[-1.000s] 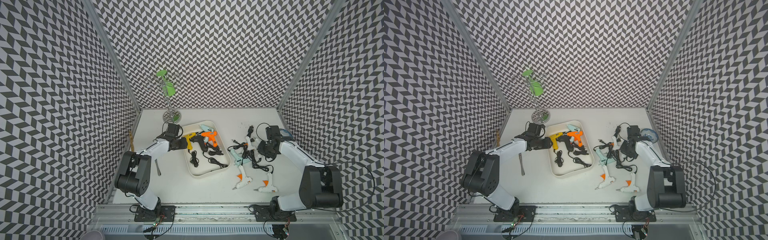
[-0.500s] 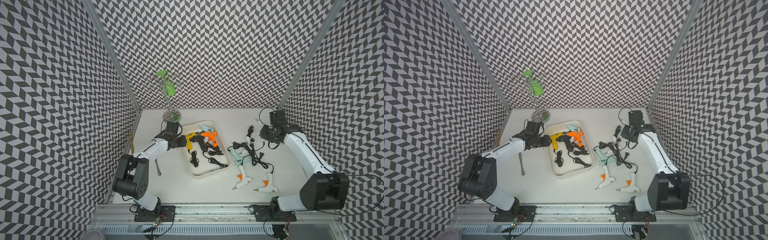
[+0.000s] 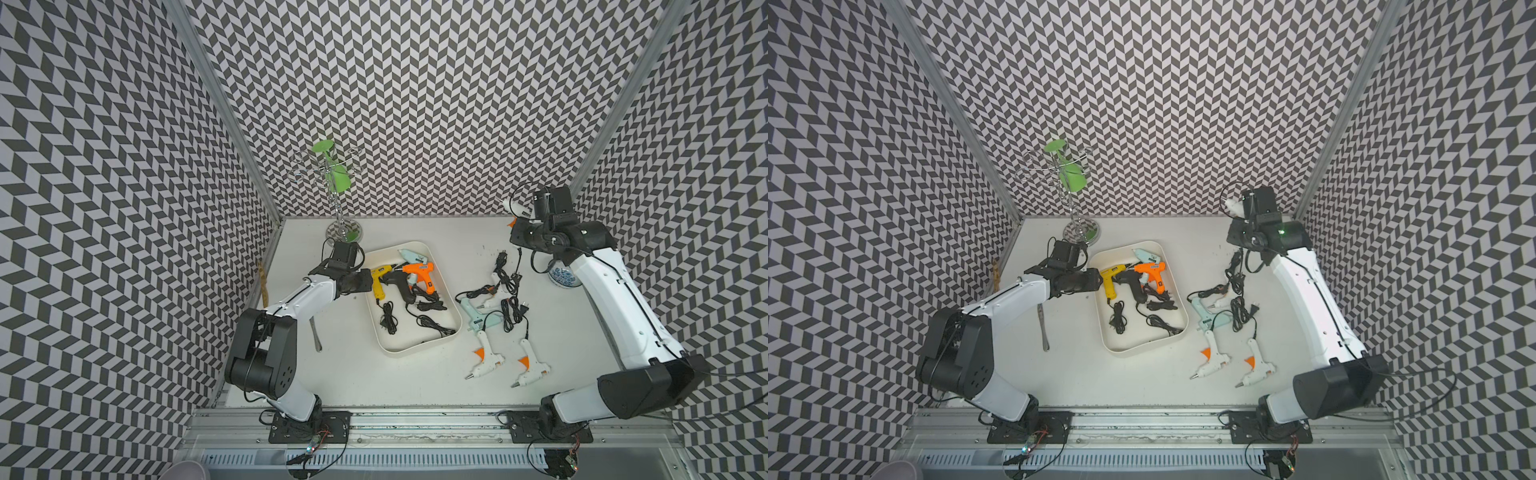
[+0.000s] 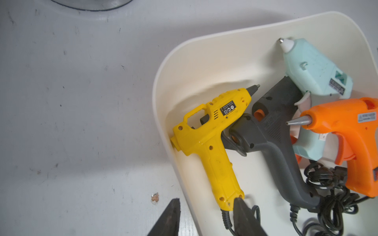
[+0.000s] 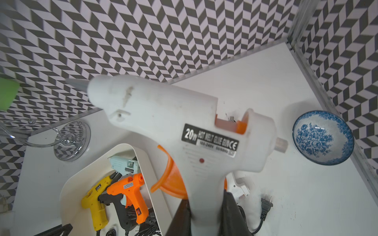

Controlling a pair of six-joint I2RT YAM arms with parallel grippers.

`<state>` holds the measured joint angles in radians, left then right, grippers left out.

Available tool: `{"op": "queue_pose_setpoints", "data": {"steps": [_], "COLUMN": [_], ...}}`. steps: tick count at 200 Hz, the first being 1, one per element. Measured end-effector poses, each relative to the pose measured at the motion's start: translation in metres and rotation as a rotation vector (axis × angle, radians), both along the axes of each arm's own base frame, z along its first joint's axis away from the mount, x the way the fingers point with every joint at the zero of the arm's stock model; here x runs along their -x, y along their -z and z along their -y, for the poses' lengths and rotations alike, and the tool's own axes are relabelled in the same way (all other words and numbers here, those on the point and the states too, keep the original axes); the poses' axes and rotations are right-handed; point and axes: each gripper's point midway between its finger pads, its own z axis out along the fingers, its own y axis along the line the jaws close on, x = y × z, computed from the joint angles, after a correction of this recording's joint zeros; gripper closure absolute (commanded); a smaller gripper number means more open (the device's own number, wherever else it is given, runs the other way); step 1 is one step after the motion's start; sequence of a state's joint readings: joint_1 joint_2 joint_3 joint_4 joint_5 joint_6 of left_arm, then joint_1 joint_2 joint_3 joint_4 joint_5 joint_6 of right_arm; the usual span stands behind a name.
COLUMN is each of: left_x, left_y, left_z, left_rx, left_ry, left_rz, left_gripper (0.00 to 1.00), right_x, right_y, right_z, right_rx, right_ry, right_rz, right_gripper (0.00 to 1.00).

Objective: Put the hot melt glue gun into the storage box
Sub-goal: Pick up the hot melt adhesive gun from the center of the board, then place the hot melt adhesive gun in the storage box.

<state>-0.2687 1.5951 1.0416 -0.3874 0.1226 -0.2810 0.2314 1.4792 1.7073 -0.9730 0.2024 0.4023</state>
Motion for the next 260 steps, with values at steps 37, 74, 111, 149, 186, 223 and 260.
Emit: {"op": "queue_pose_setpoints", "data": {"steps": [37,74,111,149,186,223,260], "left_x": [-0.001,0.000,-0.001,-0.001,-0.001,-0.001,-0.001], "left_y": [-0.001,-0.001,-0.001,0.000,0.000,0.000,0.000], "left_z": [0.000,0.001,0.000,-0.001,-0.002,-0.001,-0.002], "left_rx": [-0.004,-0.004,-0.010,-0.016,-0.018,-0.018,-0.018], "left_ry": [-0.002,0.002,-0.003,-0.007,-0.008,-0.009,-0.009], "left_rz": [0.003,0.003,0.005,0.006,0.007,0.007,0.007], "left_gripper": [0.54,0.53,0.53,0.53,0.53,0.53,0.53], "right_x": [-0.008,-0.020,-0.026,-0.029,-0.028,-0.012,0.006], "right_y": [-0.032,-0.018,0.062,0.053,-0.027,-0.096,-0.115], "right_z": [-0.013,-0.022,-0.030,-0.054,-0.106,-0.156,-0.201], "right_rx": [0.045,0.074,0.109,0.063,-0.034,-0.122,-0.171], "right_ry": [-0.024,-0.041,-0.073,-0.143,-0.276,-0.407,-0.529], "right_rz": [0.104,0.137,-0.025,0.013,0.175,0.293,0.315], "right_gripper": [1.00,1.00,1.00,1.00,1.00,1.00,1.00]}}
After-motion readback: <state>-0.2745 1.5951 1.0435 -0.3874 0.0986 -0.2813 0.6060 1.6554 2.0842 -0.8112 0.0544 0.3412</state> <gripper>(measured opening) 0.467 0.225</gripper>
